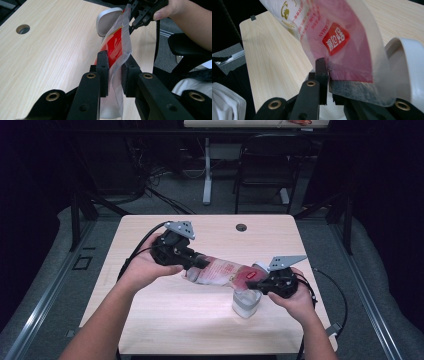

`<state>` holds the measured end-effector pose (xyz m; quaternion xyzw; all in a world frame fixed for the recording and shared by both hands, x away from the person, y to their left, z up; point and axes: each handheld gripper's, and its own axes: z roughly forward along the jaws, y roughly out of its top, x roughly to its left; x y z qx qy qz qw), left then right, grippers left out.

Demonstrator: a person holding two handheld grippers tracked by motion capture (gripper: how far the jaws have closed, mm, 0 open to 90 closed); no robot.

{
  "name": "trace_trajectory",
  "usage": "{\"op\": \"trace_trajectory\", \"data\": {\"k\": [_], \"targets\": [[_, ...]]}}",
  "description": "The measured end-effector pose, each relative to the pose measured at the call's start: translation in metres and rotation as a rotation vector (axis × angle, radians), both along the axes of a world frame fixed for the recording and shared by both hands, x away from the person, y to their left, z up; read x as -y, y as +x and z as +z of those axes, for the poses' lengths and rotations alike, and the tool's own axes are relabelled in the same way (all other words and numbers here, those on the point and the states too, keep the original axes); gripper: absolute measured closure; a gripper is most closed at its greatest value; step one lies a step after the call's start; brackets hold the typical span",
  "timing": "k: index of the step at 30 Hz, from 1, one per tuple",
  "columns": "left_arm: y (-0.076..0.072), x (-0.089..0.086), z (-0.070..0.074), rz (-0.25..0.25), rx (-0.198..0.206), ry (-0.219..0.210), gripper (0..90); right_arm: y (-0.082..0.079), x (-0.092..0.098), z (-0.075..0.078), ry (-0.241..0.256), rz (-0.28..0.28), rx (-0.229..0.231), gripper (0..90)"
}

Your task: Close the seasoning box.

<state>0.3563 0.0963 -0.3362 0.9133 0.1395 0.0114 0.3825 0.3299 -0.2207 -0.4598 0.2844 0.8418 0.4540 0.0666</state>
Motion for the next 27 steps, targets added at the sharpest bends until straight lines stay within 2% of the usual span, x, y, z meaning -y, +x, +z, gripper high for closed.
{"op": "trace_trajectory", "data": {"k": [27], "targets": [[-0.0002, 0.0014, 0.0006, 0.001, -0.002, -0.006, 78.9, -0.0002, 0.0001, -0.0001, 0.0, 0.0, -0.001, 85.6]]}}
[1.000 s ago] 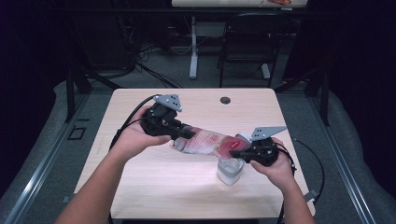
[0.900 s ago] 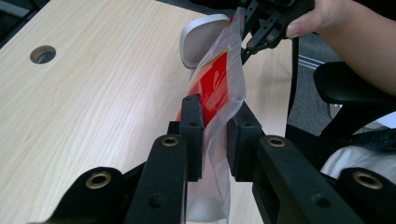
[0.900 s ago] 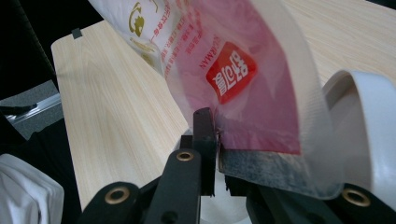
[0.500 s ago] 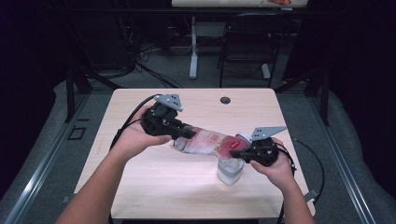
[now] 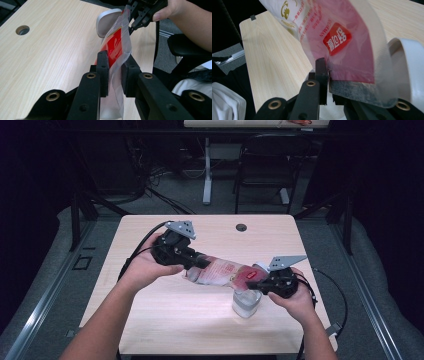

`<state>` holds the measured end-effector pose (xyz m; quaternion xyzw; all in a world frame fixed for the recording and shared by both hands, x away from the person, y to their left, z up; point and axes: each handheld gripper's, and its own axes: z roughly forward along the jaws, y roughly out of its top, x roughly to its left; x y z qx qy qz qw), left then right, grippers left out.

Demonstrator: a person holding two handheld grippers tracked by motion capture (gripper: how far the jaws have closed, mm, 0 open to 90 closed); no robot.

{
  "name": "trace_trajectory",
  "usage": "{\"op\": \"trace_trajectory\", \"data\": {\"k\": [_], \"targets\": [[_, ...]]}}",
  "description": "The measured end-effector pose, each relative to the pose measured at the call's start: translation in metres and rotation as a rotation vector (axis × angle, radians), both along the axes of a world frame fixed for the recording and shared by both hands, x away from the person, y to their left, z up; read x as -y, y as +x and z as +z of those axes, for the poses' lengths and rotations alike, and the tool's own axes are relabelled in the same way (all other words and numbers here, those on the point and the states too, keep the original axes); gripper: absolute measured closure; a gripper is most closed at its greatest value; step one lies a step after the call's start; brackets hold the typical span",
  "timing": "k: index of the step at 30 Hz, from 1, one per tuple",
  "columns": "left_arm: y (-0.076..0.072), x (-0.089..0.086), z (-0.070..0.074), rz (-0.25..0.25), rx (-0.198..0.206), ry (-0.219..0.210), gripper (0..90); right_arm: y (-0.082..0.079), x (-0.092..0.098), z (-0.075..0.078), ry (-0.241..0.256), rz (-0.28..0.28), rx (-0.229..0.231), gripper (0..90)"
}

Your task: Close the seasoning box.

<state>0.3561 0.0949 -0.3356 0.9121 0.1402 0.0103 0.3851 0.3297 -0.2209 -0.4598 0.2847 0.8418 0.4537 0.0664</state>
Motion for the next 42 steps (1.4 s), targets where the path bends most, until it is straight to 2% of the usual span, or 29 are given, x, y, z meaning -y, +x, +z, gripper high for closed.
{"op": "trace_trajectory", "data": {"k": [25, 42], "targets": [[0.001, 0.0, 0.001, -0.005, -0.003, -0.01, 79.2, -0.003, 0.0, 0.0, 0.002, 0.018, -0.012, 87.1], [0.004, 0.01, 0.002, -0.04, -0.005, -0.023, 79.2, -0.012, 0.01, 0.005, -0.017, 0.02, -0.02, 88.2]]}}
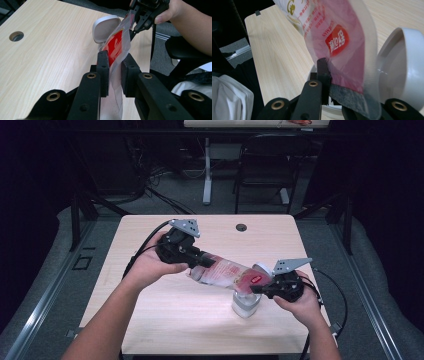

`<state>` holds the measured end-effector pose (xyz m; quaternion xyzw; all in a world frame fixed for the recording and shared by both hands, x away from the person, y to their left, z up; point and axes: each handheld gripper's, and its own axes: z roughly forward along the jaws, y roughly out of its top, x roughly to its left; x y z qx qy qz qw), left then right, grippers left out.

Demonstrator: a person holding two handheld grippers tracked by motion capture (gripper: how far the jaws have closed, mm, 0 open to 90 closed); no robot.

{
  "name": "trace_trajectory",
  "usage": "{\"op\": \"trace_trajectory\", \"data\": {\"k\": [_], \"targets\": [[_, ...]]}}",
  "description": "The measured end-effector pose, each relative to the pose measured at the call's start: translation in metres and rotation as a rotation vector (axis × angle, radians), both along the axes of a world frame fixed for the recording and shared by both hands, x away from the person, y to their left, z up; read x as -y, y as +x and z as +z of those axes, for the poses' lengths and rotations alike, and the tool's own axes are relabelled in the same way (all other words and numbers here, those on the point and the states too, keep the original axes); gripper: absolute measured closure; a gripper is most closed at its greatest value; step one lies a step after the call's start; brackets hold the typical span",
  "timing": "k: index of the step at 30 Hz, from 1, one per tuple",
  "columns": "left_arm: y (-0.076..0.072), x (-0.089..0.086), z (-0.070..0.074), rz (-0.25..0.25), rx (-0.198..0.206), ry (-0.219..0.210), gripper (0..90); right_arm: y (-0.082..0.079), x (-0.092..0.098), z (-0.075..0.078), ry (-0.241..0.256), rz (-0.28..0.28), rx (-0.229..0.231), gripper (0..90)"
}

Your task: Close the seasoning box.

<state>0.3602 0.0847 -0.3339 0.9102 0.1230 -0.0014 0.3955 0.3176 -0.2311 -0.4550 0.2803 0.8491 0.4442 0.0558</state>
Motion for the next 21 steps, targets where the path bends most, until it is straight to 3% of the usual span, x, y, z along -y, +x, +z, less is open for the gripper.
{"op": "trace_trajectory", "data": {"k": [21], "targets": [[-0.001, 0.0059, -0.0011, 0.003, 0.004, -0.005, 79.5, 0.0033, 0.0059, 0.0009, 0.002, -0.065, 0.018, 87.7]]}}
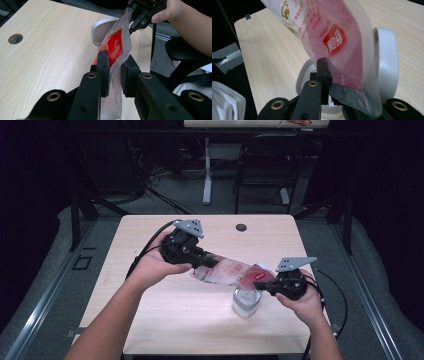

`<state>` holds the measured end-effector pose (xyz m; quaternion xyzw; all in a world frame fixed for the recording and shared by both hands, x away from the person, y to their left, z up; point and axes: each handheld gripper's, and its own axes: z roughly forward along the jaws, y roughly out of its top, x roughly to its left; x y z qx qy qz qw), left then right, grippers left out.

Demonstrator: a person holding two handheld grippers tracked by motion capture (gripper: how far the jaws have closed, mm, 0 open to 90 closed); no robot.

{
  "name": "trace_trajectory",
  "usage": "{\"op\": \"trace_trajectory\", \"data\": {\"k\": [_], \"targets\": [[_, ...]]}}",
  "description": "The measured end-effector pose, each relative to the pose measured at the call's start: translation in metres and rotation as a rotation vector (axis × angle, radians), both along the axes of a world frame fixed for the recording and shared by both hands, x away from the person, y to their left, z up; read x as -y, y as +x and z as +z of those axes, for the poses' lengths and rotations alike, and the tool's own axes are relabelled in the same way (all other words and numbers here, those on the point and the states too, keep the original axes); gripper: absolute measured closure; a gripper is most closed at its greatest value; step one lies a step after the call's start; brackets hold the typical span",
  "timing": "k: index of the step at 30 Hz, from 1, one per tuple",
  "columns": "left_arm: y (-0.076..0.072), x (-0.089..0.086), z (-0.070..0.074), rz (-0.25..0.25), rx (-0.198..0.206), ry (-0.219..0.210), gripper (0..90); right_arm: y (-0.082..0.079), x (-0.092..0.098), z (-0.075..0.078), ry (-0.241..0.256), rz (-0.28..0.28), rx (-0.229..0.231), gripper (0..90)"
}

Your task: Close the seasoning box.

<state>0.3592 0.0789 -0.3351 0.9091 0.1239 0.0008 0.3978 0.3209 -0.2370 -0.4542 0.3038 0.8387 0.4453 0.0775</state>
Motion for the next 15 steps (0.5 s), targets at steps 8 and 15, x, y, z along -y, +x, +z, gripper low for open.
{"op": "trace_trajectory", "data": {"k": [8, 15], "targets": [[-0.001, -0.007, 0.0, 0.018, 0.003, 0.003, 79.6, 0.004, -0.007, -0.001, 0.001, 0.013, 0.001, 87.6], [-0.001, -0.011, 0.001, 0.022, -0.001, 0.004, 79.5, 0.005, -0.011, -0.002, 0.002, 0.044, -0.012, 87.9]]}}
